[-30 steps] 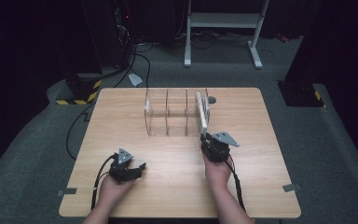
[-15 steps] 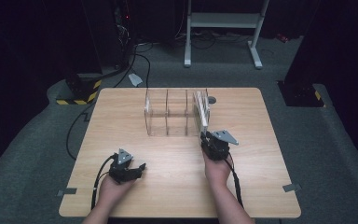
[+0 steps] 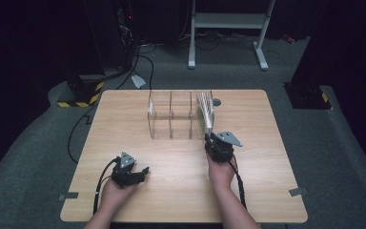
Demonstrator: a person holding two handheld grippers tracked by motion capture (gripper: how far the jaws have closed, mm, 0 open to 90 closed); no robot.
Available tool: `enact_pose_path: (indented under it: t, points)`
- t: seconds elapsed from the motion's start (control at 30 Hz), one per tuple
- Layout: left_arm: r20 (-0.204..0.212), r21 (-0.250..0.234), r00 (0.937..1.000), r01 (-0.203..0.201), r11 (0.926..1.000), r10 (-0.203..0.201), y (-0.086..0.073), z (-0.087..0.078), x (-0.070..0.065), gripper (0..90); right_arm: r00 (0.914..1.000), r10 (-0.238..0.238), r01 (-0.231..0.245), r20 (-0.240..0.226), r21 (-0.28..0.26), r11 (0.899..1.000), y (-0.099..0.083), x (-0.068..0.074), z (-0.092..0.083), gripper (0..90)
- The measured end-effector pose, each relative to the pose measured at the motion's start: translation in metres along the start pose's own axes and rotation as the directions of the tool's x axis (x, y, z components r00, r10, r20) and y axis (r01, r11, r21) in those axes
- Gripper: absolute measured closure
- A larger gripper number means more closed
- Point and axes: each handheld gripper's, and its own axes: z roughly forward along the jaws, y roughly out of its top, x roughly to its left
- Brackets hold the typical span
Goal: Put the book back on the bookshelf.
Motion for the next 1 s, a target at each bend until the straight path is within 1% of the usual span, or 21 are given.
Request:
enact_pose_path:
  t: [0.27,0.37,0.5,0.6,0.63,0.73,0.8,0.83,0.9,0.93,0.97,1.0]
  points:
    - [0.0,-0.001,1.0,0.0,1.0,0.0,0.0,0.0,0.0,31.4,1.0,-0.002,0.002,0.0,-0.001,1.0,0.0,0.0,0.0,71.4]
    - [0.0,0.0,1.0,-0.001,1.0,0.001,0.0,0.0,0.0,31.4,0.9999,-0.009,0.009,-0.012,-0.005,1.0,0.001,0.001,-0.003,66.7]
    - [0.0,0.003,1.0,-0.003,1.0,0.003,0.0,0.0,0.0,31.4,0.9992,-0.025,0.025,-0.032,-0.017,1.0,0.002,0.002,-0.011,61.0]
    - [0.0,0.0,1.0,0.0,1.0,0.0,0.0,0.0,0.0,31.4,0.9974,-0.037,0.037,-0.062,-0.013,0.999,0.002,0.0,-0.018,54.1]
    - [0.0,-0.001,1.0,0.0,1.0,0.0,0.0,0.0,0.0,31.4,0.9965,-0.052,0.051,-0.066,-0.011,0.999,0.002,-0.002,-0.021,51.8]
    - [0.0,0.002,1.0,-0.004,1.0,0.004,0.0,0.0,0.0,31.4,0.9922,-0.114,0.114,-0.05,-0.002,0.993,-0.003,-0.011,-0.027,45.0]
    - [0.0,0.002,1.0,-0.004,1.0,0.004,0.0,0.0,0.0,31.4,0.9894,-0.143,0.143,-0.028,0.004,0.99,-0.009,-0.019,-0.032,41.5]
    - [0.0,0.001,1.0,-0.002,1.0,0.002,0.0,0.0,0.0,31.4,0.9853,-0.17,0.171,-0.015,0.014,0.985,-0.013,-0.025,-0.034,40.2]
    - [0.0,0.002,1.0,-0.004,1.0,0.004,0.0,0.0,0.0,31.4,0.9802,-0.198,0.197,0.006,0.062,0.978,-0.02,-0.036,-0.038,37.1]
    - [0.0,0.002,1.0,-0.004,1.0,0.004,0.0,0.0,0.0,31.4,0.9796,-0.201,0.199,0.014,0.081,0.977,-0.025,-0.045,-0.041,35.2]
    - [0.0,0.002,1.0,-0.004,1.0,0.004,0.0,0.0,0.0,31.4,0.9805,-0.196,0.193,0.017,0.092,0.977,-0.027,-0.05,-0.042,34.3]
    - [0.0,0.003,1.0,-0.004,1.0,0.004,0.0,0.0,0.0,31.4,0.981,-0.192,0.187,0.027,0.12,0.975,-0.032,-0.059,-0.046,32.8]
